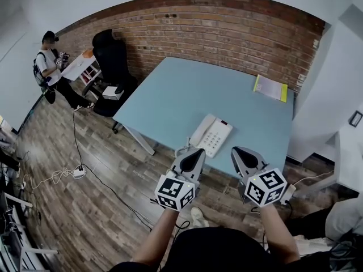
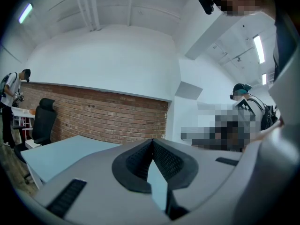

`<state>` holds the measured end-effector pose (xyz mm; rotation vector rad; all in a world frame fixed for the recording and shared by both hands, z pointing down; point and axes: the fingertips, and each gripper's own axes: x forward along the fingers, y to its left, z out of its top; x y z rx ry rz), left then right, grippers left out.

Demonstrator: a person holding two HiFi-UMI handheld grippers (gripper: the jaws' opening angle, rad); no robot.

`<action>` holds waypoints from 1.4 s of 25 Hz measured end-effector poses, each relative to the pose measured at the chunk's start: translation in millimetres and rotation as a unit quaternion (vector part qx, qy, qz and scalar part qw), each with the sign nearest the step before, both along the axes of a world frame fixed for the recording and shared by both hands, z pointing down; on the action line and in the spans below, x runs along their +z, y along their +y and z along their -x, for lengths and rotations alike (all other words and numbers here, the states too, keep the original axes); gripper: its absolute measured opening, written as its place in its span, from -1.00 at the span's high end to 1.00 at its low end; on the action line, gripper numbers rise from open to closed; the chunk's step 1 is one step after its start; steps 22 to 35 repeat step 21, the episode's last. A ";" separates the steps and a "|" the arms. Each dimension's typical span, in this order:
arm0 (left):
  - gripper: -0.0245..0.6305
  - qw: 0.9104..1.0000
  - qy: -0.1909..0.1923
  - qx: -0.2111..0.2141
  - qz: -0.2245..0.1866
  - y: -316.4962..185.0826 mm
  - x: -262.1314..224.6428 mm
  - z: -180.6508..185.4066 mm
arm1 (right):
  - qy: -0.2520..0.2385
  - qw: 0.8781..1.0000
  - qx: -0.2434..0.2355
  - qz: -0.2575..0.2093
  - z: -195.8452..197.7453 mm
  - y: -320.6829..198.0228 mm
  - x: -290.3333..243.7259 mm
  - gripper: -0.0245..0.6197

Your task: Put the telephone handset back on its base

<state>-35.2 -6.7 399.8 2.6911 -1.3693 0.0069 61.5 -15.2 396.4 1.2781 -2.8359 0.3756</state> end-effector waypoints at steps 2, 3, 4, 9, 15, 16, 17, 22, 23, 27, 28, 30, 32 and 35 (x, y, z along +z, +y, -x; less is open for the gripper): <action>0.90 1.000 -0.002 -0.003 0.000 6.6 0.5 -4.2 | -0.001 1.000 -0.002 0.000 -4.1 5.6 0.4 0.89; 0.90 1.000 -0.002 -0.004 0.000 9.8 0.7 -6.6 | -0.002 1.000 -0.004 0.001 -6.5 8.5 0.7 0.89; 0.90 1.000 -0.001 -0.005 0.000 12.9 0.5 -9.1 | -0.001 1.000 -0.005 0.001 -9.0 11.5 0.9 0.89; 0.90 1.000 0.000 -0.008 -0.003 26.3 -1.1 -23.9 | -0.003 1.000 -0.008 0.000 -22.6 23.8 0.5 0.89; 0.90 1.000 -0.001 -0.010 -0.001 42.8 -0.5 -33.4 | -0.005 1.000 -0.010 -0.001 -31.9 39.4 -1.2 0.89; 0.90 1.000 -0.001 -0.010 0.000 44.9 -0.2 -35.4 | -0.005 1.000 -0.010 -0.001 -34.2 41.5 -1.2 0.89; 0.90 1.000 -0.002 -0.011 0.001 46.9 0.2 -37.6 | -0.005 1.000 -0.010 -0.001 -36.6 43.6 -0.9 0.89; 0.90 1.000 -0.003 -0.013 0.003 56.1 2.4 -45.5 | -0.006 1.000 -0.011 0.000 -45.2 52.3 1.1 0.89; 0.90 1.000 -0.003 -0.013 0.003 56.1 2.4 -45.5 | -0.006 1.000 -0.011 0.000 -45.2 52.3 1.1 0.89; 0.90 1.000 -0.003 -0.013 0.003 56.1 2.4 -45.5 | -0.006 1.000 -0.011 0.000 -45.2 52.3 1.1 0.89; 0.90 1.000 -0.003 -0.013 0.003 56.1 2.4 -45.5 | -0.006 1.000 -0.011 0.000 -45.2 52.3 1.1 0.89; 0.90 1.000 -0.003 -0.013 0.003 56.1 2.4 -45.5 | -0.006 1.000 -0.011 0.000 -45.2 52.3 1.1 0.89; 0.90 1.000 -0.003 -0.013 0.003 56.1 2.4 -45.5 | -0.006 1.000 -0.011 0.000 -45.2 52.3 1.1 0.89; 0.90 1.000 -0.003 -0.013 0.003 56.1 2.4 -45.5 | -0.006 1.000 -0.011 0.000 -45.2 52.3 1.1 0.89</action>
